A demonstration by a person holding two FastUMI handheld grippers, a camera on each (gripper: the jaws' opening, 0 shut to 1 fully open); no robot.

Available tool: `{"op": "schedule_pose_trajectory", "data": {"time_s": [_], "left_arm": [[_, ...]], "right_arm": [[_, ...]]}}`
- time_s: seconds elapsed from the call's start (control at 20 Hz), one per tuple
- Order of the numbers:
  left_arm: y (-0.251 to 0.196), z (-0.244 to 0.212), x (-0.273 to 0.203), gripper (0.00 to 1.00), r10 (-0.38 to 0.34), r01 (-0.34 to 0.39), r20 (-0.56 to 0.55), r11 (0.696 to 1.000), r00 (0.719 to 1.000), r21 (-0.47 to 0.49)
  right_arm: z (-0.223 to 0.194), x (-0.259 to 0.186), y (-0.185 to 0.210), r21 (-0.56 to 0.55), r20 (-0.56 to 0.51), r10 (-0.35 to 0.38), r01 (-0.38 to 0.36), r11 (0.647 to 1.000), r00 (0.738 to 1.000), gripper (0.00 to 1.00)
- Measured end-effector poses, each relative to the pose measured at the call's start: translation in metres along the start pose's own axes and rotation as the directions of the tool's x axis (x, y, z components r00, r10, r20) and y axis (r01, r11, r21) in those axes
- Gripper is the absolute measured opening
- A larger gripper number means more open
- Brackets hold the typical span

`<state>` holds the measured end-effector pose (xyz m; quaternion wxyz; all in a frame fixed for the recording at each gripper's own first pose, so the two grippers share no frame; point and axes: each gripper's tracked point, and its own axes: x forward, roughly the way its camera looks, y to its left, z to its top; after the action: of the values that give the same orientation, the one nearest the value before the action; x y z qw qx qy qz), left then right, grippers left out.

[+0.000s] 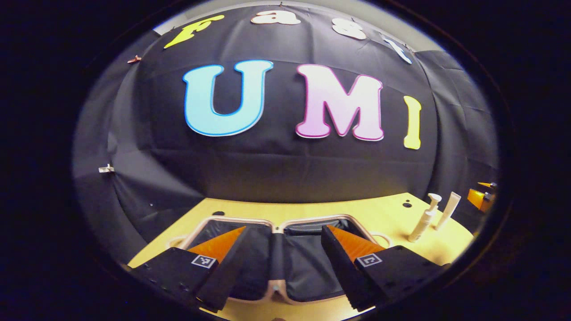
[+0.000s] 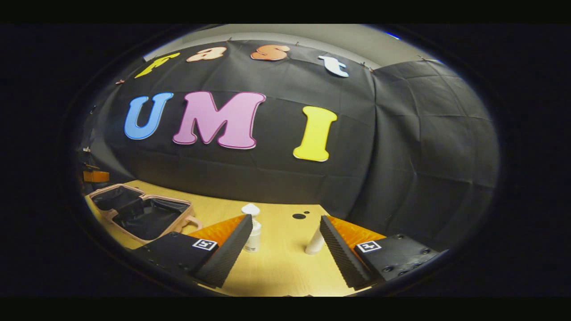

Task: First open the suitcase, pack the skin care products into it, and then close the suitcase.

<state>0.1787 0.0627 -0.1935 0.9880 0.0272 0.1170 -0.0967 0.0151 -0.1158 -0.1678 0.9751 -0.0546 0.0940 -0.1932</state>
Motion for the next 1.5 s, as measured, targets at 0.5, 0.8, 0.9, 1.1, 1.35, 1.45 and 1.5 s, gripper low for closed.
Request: {"op": "schedule_pose_trajectory", "data": {"time_s": [0.5,0.8,0.9,1.1,1.35,1.45,1.5], "left_arm": [[-0.311,-0.093,0.082,0.98,-0.418,0.429,-0.140,0.901,0.898,0.065],[-0.365,-0.128,0.156,0.98,-0.410,0.425,-0.190,0.904,0.892,0.047],[-0.374,-0.135,0.168,0.96,-0.417,0.434,-0.208,0.900,0.885,0.041],[-0.379,-0.138,0.179,0.65,-0.412,0.431,-0.199,0.900,0.889,0.061],[-0.362,-0.137,0.180,0.61,-0.390,0.408,-0.198,0.912,0.899,0.055],[-0.346,-0.138,0.179,0.61,-0.373,0.390,-0.198,0.919,0.906,0.051],[-0.340,-0.138,0.177,0.61,-0.370,0.386,-0.199,0.921,0.907,0.049]], "right_arm": [[-0.052,0.002,-0.087,0.068,-0.088,-0.102,0.108,0.992,0.991,0.97],[-0.078,0.014,-0.112,0.074,-0.147,-0.136,0.148,0.986,0.980,0.97],[-0.090,0.023,-0.108,0.095,-0.179,-0.123,0.142,0.985,0.976,0.97],[-0.107,0.051,-0.097,0.077,-0.206,-0.109,0.127,0.989,0.972,0.97],[-0.134,0.093,-0.083,0.141,-0.252,-0.102,0.141,0.980,0.962,0.97],[-0.144,0.109,-0.083,0.168,-0.261,-0.117,0.164,0.972,0.958,0.97],[-0.148,0.117,-0.083,0.177,-0.269,-0.124,0.175,0.968,0.955,0.97]]}}
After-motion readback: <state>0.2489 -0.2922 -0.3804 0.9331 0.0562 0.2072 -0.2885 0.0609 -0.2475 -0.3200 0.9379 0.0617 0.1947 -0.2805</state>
